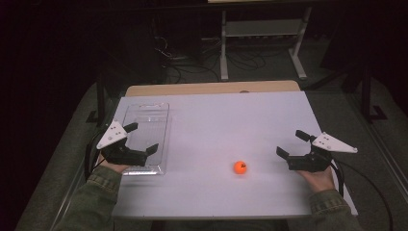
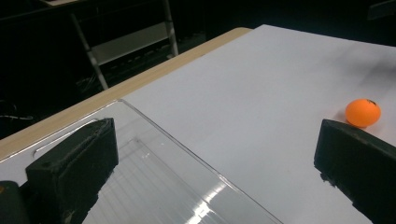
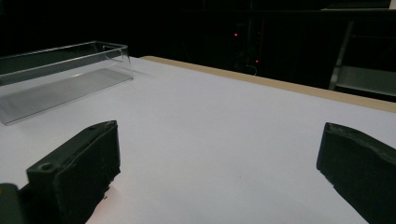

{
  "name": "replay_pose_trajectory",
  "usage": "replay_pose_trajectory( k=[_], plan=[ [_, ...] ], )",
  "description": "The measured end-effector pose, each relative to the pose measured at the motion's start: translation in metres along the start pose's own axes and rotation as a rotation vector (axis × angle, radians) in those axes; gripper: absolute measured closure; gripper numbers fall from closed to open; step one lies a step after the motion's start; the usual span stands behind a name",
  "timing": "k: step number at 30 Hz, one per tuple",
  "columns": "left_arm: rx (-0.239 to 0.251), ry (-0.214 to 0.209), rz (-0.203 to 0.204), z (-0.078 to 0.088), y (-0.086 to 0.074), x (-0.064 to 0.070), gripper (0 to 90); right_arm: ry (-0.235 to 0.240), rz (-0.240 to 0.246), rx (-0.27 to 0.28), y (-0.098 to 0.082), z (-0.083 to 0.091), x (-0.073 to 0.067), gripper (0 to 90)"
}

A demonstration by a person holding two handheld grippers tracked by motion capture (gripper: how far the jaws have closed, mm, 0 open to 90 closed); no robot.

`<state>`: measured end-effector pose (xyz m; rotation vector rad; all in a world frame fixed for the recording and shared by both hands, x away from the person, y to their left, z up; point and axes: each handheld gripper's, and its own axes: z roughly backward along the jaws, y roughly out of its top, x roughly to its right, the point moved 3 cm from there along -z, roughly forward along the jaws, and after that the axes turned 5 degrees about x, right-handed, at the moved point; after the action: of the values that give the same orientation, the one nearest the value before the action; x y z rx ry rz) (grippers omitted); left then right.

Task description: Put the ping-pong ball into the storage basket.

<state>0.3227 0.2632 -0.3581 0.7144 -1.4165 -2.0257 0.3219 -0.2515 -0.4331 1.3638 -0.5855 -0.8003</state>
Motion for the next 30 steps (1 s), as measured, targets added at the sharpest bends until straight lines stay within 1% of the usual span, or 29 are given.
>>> replay_pose_trajectory(
  k=[4,11,15,18,20,22,23,24,25,30],
  plan=[
    [-0.012,-0.018,-0.020,-0.005,0.003,0.002,0.0,-0.002,-0.002,0.002,0.000,0.000,0.000,0.0],
    [-0.019,-0.038,-0.031,-0.010,0.010,0.005,0.0,-0.006,-0.003,-0.002,0.000,0.000,0.000,0.0],
    [-0.029,-0.049,-0.045,-0.015,0.013,0.008,0.0,0.002,-0.019,-0.012,0.000,0.000,0.000,0.0],
    [-0.039,-0.061,-0.058,-0.018,0.015,0.010,0.0,0.003,-0.022,-0.014,0.000,0.000,0.000,0.0],
    [-0.040,-0.073,-0.056,-0.020,0.017,0.010,0.0,0.006,-0.026,-0.016,0.000,0.000,0.000,0.0],
    [-0.041,-0.073,-0.056,-0.021,0.017,0.010,0.0,0.006,-0.024,-0.019,0.000,0.000,0.000,0.0],
    [-0.046,-0.072,-0.067,-0.023,0.018,0.011,0.0,0.007,-0.025,-0.020,0.000,-0.001,0.000,0.0],
    [-0.046,-0.072,-0.067,-0.023,0.018,0.011,0.0,0.007,-0.025,-0.020,0.000,-0.001,0.000,0.0],
    [-0.056,-0.076,-0.078,-0.025,0.019,0.012,0.0,0.008,-0.023,-0.020,0.000,-0.001,0.000,0.0],
    [-0.063,-0.088,-0.089,-0.028,0.023,0.015,0.0,0.006,-0.023,-0.018,0.000,0.000,0.000,0.0]
  ],
)
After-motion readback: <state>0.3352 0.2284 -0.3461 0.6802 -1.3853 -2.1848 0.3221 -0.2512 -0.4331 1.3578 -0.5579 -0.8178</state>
